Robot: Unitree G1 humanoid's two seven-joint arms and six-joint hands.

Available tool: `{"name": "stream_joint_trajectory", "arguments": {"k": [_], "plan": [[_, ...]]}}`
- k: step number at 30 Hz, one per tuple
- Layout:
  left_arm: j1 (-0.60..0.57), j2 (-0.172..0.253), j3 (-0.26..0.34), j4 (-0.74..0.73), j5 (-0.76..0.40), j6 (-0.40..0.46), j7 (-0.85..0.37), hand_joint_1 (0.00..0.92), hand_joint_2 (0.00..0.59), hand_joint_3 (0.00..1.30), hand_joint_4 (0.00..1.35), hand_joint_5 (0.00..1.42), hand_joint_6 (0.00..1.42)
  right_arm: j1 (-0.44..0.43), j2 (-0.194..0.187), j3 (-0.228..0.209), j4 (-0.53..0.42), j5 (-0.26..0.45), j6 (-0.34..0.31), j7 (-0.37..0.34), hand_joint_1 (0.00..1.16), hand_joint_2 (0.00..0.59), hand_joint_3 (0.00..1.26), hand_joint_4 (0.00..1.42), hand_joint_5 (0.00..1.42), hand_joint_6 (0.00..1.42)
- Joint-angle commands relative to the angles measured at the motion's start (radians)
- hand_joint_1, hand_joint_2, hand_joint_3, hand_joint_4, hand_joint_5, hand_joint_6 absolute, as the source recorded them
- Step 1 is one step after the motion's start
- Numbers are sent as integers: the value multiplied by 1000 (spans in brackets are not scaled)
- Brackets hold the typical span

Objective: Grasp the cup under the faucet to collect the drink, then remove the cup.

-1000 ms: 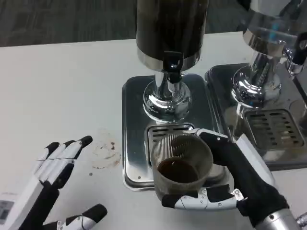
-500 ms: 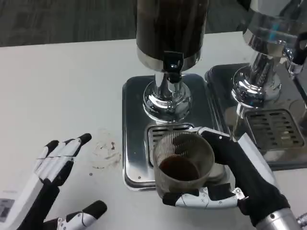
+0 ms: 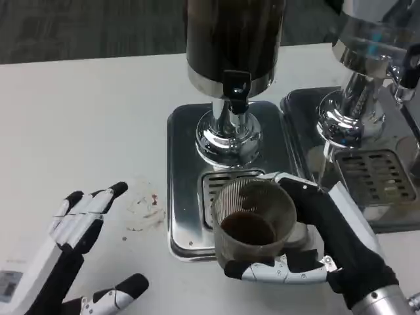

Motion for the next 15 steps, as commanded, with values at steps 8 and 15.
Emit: {"name": "stream_joint_trajectory", "arguments": {"k": [8,15], "plan": [[-16,0,-19,20,-6,-6,11,0,165,65,0,79,0,-11,5,-6,-7,9,-29,-22,1019,93,831,834,801,889],[-19,-1,-22,26,-4,-5,17,0,165,65,0,80,0,-13,8,-8,0,17,-26,-21,1018,93,833,840,801,889]]}}
